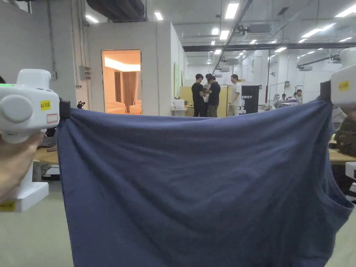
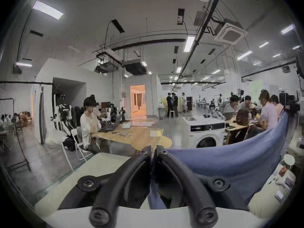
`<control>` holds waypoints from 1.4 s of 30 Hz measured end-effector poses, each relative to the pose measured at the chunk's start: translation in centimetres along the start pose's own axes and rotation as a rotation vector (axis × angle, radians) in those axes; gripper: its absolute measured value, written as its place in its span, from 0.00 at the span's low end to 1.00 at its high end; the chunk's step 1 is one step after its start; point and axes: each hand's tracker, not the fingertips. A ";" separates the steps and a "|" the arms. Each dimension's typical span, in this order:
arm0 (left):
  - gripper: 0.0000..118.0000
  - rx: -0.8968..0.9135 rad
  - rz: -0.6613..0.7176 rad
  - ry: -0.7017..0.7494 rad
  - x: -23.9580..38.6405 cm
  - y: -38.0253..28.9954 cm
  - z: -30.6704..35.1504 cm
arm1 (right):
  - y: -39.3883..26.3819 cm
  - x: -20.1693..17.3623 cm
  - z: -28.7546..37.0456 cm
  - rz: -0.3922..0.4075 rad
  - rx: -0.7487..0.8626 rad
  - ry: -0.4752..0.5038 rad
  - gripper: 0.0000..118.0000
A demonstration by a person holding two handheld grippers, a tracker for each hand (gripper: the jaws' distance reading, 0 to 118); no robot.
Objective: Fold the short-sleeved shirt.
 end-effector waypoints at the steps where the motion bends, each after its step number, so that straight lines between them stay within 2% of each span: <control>1: 0.00 -0.006 0.021 0.000 -0.2 0.0 -0.4 | 0.5 -0.4 -0.3 0.013 0.001 -0.002 0.00; 5: 0.00 0.003 0.021 0.021 -0.4 1.0 -1.4 | 2.5 -1.5 -1.4 0.065 0.022 -0.028 0.00; 9: 0.00 -0.003 0.011 0.022 -0.5 1.6 -2.4 | 3.2 -1.8 -2.3 -0.012 0.016 -0.027 0.00; 12: 0.00 -0.025 0.041 0.023 -0.7 0.2 -2.9 | 1.6 -2.2 -2.8 -0.029 -0.007 -0.005 0.00; 17: 0.00 -0.083 0.008 0.013 -0.8 -3.4 -3.3 | -2.7 -2.9 -3.4 0.038 -0.086 0.015 0.00; 21: 0.00 -0.095 0.003 -0.025 -1.3 -5.8 -1.5 | -5.7 -2.2 -2.4 0.004 -0.125 0.060 0.00; 26: 0.00 -0.076 -0.006 -0.118 -2.1 -10.0 4.7 | -10.5 -0.7 3.1 0.045 -0.129 0.121 0.00; 29: 0.00 -0.135 0.011 -0.197 -2.8 -13.8 9.6 | -14.6 0.7 7.4 0.046 -0.185 0.192 0.00; 30: 0.00 -0.144 0.006 -0.177 -2.9 -15.4 11.5 | -16.4 1.4 9.3 0.050 -0.229 0.219 0.00; 33: 0.00 -0.238 0.043 -0.208 -3.7 -20.0 16.8 | -21.8 3.3 15.3 0.014 -0.248 0.231 0.00; 37: 0.00 -0.304 0.153 -0.202 -4.9 -26.7 24.2 | -29.6 5.2 22.5 -0.044 -0.356 0.238 0.00; 40: 0.00 -0.390 0.222 -0.251 -5.7 -31.7 27.6 | -35.3 5.8 26.5 -0.017 -0.443 0.213 0.00; 41: 0.00 -0.443 0.227 -0.253 -5.9 -33.2 28.3 | -37.0 5.9 27.8 -0.040 -0.459 0.189 0.00; 42: 0.00 -0.516 0.212 -0.241 -5.9 -34.9 29.1 | -38.6 6.2 28.8 -0.083 -0.517 0.209 0.00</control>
